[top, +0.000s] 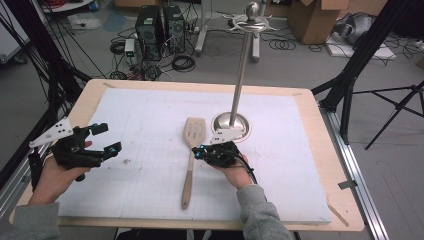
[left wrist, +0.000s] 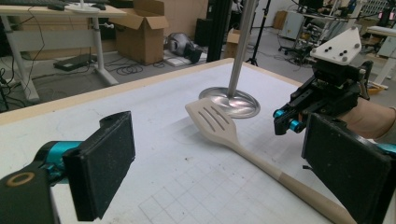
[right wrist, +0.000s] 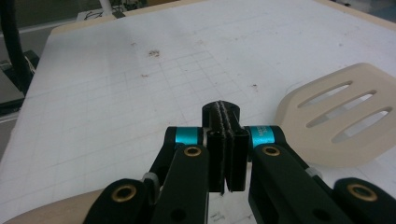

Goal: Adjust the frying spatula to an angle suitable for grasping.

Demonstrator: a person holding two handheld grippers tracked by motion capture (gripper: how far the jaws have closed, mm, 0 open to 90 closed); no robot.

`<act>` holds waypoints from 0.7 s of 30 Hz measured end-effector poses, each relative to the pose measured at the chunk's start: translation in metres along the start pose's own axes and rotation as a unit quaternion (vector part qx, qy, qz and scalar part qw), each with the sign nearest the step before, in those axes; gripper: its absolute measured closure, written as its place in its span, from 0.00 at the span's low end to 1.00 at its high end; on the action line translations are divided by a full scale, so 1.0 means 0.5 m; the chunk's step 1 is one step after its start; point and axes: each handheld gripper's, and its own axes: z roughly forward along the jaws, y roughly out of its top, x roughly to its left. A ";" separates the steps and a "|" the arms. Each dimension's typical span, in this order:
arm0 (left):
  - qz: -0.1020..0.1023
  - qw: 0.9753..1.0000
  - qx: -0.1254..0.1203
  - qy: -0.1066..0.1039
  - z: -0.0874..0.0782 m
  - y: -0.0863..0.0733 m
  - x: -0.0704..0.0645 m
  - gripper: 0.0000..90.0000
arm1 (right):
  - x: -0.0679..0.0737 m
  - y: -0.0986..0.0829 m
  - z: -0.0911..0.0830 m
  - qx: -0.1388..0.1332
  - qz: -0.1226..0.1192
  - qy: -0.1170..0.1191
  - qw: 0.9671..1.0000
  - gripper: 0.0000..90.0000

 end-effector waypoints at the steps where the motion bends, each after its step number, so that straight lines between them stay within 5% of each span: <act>1: -0.001 1.000 0.000 0.001 0.002 -0.001 0.000 0.11 | -0.001 -0.001 0.006 0.002 0.002 0.000 1.000 0.99; 21: -0.004 1.000 0.006 -0.001 0.006 -0.007 0.001 0.11 | -0.011 -0.020 0.082 0.051 0.013 -0.007 0.999 0.99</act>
